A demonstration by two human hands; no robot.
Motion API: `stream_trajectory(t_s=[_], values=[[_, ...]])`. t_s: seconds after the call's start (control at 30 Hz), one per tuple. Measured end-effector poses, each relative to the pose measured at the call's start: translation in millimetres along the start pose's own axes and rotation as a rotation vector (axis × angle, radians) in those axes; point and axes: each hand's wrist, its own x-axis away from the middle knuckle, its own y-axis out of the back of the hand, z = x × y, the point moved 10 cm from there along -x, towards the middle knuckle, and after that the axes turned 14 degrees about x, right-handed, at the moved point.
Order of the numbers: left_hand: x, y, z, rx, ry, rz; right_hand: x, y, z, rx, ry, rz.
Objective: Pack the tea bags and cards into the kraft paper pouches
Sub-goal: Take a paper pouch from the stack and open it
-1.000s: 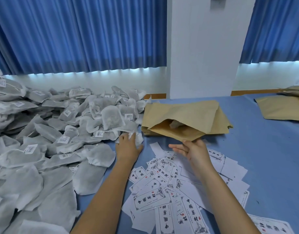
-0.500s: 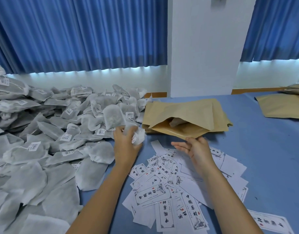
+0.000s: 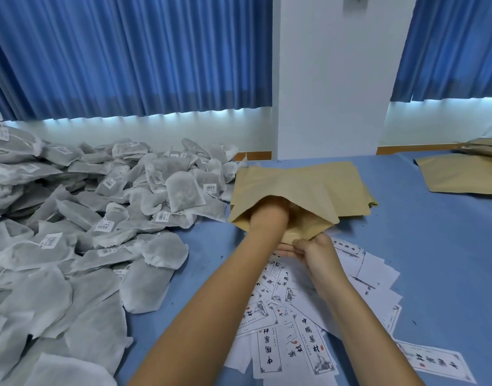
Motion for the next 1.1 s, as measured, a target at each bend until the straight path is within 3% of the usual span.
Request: stream_trajectory(t_s=[0.13,0.17,0.2,0.27,0.3,0.33,0.4,0.47,0.53,0.57,0.63,0.73,0.83,0.97,1.1], values=[[-7,-5,-13,0.036,-0.079,0.176,-1,9,4,-0.141,0.011,-0.041],[1,-3,-22,0.027,-0.190,0.161,-3,16,5,-0.197,0.009,-0.072],[15,9,-33,0.017,-0.360,0.056,-5,22,5,-0.228,0.011,-0.092],[60,45,-43,0.148,-0.699,-0.313,-7,24,7,-0.226,0.024,-0.071],[82,60,-32,0.233,-0.760,-0.508,-7,22,7,-0.208,0.027,-0.047],[94,69,-10,0.342,-0.701,-0.630,-6,19,8,-0.186,0.031,-0.033],[90,58,41,0.456,-0.367,-0.691,-6,16,8,-0.161,0.035,-0.036],[63,9,76,0.380,-0.087,-0.413,-7,18,6,-0.169,0.025,-0.057],[47,-39,85,0.186,-0.028,-0.072,-8,20,4,-0.172,0.024,-0.070],[45,-51,86,0.139,-0.032,0.007,-8,20,4,-0.168,0.024,-0.070],[40,-54,87,0.135,-0.014,0.008,-8,20,3,-0.161,0.021,-0.071],[35,-48,78,-0.121,-0.036,-0.022,-9,23,2,-0.160,0.020,-0.086],[52,-11,53,-0.166,-0.187,-0.279,-11,24,2,-0.134,0.028,-0.091],[114,35,21,0.038,-0.680,-0.801,-15,27,-1,-0.103,0.015,-0.118],[128,57,-15,0.138,-0.888,-0.894,-15,25,-3,-0.122,-0.004,-0.122]])
